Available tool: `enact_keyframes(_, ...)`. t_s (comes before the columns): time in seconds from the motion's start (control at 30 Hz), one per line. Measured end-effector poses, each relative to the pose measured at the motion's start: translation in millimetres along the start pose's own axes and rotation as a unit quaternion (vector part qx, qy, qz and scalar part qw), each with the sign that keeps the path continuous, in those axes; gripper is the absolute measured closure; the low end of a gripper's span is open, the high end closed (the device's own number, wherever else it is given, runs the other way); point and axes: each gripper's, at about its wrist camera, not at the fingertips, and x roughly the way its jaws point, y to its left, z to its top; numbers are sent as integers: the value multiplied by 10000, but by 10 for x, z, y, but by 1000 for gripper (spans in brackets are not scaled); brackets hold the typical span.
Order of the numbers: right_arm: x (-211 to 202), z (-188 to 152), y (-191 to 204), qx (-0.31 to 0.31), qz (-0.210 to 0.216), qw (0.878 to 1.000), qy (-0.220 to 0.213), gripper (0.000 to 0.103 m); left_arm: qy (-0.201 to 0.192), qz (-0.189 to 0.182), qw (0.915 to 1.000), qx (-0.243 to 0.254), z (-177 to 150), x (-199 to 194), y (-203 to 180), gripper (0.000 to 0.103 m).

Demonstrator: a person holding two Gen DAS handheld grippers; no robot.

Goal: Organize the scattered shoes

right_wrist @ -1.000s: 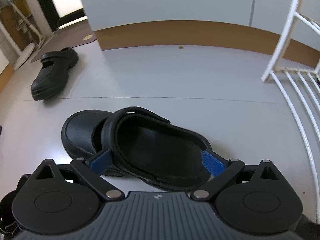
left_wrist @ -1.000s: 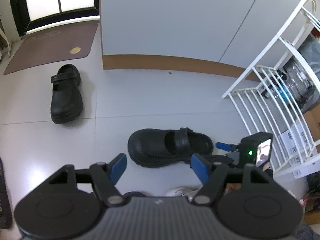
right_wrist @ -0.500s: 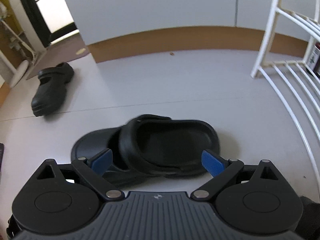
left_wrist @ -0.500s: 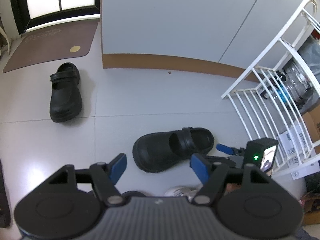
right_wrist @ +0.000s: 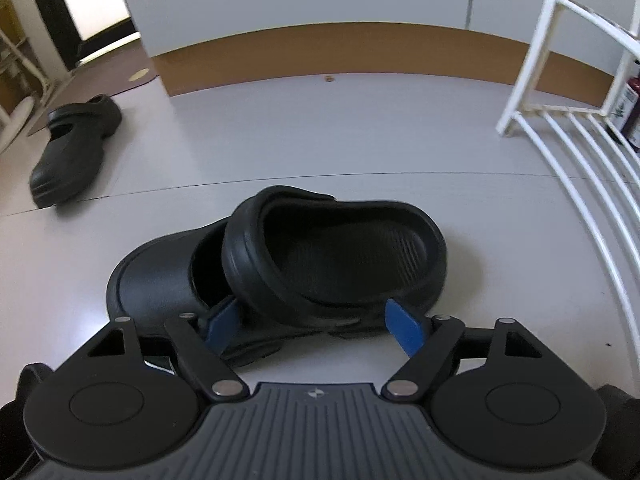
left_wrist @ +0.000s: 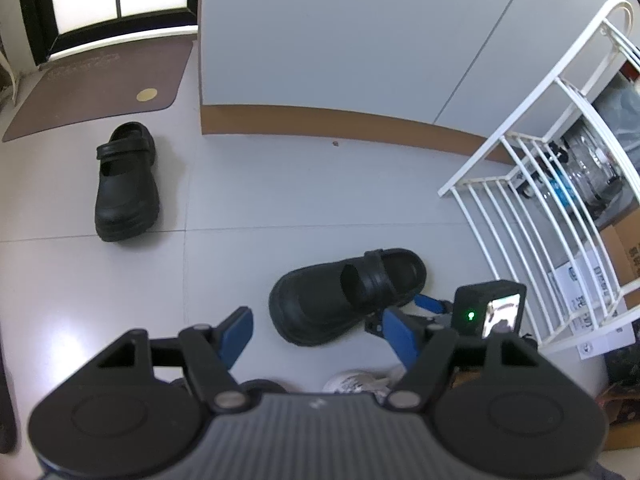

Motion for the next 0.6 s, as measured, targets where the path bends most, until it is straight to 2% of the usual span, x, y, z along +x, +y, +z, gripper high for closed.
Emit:
enact_keyframes(0.1,26,14,-139,398,18,9992,62,21,4,6,10000,3,-4,-1,-8,29)
enact_keyframes(0.13,50,13,-194,594,151,9981,96,22,5,7,10000,4,-6,1,-10,29)
enact_keyframes(0.23,115,26,-298,938,551,9940,142,41,-1,9,10000,10,2,4,-9,29)
enact_keyframes(0.27,129,24,-312,951,700,9929,134,50,-4,11,10000,13,3,2,-9,29)
enact_keyframes(0.33,130,21,-301,841,749,9936,73,52,8,12,10000,15,3,10,-12,29)
enact_keyframes(0.43,82,2,-349,697,848,9940,-37,72,12,10,10000,25,-3,5,-8,29)
enact_keyframes(0.6,16,25,-388,320,677,9970,-181,81,12,11,10000,16,9,9,-15,29)
